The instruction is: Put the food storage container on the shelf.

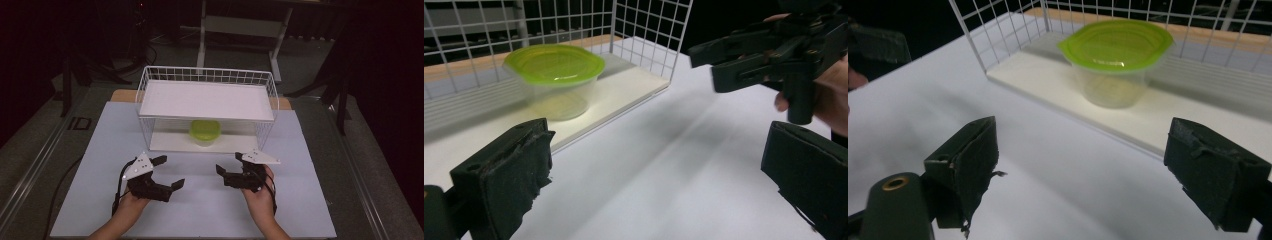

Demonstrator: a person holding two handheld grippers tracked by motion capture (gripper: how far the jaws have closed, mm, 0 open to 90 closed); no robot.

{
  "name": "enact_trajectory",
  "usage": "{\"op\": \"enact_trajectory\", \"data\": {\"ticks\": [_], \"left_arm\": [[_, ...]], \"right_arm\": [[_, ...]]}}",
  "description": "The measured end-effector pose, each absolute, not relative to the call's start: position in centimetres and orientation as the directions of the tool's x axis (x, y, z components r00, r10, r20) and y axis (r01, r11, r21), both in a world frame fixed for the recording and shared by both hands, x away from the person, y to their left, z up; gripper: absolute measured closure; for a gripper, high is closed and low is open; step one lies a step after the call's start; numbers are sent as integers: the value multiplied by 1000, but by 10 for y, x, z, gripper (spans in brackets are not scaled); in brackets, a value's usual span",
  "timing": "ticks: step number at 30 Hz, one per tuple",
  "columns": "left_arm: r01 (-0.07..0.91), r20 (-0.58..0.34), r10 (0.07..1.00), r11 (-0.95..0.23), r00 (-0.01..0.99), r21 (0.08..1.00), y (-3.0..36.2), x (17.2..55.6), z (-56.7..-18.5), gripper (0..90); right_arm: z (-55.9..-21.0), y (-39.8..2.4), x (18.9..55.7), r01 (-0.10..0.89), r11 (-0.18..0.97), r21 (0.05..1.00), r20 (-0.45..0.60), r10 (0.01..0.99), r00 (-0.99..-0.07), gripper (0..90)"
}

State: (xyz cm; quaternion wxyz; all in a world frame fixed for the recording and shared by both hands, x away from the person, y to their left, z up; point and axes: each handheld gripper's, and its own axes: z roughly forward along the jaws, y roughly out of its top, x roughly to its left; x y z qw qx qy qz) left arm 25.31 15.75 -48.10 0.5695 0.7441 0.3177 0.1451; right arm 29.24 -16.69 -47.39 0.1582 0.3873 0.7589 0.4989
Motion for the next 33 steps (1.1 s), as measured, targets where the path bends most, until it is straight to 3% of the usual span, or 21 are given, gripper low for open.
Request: {"op": "enact_trajectory", "data": {"ticks": [33], "left_arm": [[317,-178,609,-127,773,940,213,224,-487,8]], "right_arm": [[-463,-240,235,396,212,893,114,746,-656,143]]}}
